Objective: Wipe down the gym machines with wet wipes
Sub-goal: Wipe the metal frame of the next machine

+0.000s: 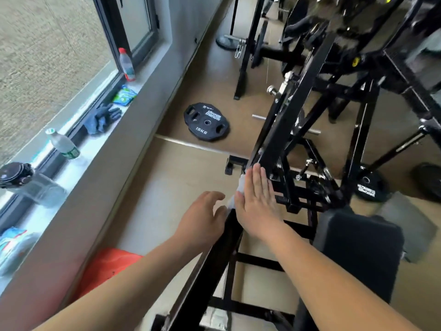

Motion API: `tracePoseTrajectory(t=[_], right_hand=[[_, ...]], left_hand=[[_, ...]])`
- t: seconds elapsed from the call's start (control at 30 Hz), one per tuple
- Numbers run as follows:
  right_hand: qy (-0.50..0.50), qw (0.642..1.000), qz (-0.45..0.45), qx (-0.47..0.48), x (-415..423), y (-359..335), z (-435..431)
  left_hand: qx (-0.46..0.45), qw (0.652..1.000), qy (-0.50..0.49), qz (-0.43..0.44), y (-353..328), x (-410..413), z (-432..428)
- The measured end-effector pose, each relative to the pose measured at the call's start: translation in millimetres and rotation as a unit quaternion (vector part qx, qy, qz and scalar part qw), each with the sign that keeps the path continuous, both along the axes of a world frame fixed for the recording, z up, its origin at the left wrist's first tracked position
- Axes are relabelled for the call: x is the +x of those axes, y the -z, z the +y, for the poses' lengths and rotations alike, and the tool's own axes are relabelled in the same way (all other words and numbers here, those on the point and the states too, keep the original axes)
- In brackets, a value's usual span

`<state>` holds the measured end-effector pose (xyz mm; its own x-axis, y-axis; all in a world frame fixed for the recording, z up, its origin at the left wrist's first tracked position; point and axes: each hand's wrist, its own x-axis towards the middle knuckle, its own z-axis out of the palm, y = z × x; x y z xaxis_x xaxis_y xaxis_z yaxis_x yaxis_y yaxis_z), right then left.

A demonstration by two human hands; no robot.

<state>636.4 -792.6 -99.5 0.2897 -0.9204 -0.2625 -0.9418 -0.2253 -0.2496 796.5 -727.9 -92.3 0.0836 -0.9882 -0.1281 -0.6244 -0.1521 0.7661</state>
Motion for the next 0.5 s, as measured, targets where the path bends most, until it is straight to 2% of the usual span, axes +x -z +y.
tracePoseTrajectory(t=[0.17, 0.5], right_hand=[[0.034, 0.998, -0.036, -0.026, -22, -4, -79], [0.111, 0.992, -0.049, -0.025, -46, -18, -233]], left_hand=[[-0.011, 0.999, 0.007, -0.036, -14, -28, -70], [0.005, 0.999, -0.025, -0.021, -11, -58, -159]])
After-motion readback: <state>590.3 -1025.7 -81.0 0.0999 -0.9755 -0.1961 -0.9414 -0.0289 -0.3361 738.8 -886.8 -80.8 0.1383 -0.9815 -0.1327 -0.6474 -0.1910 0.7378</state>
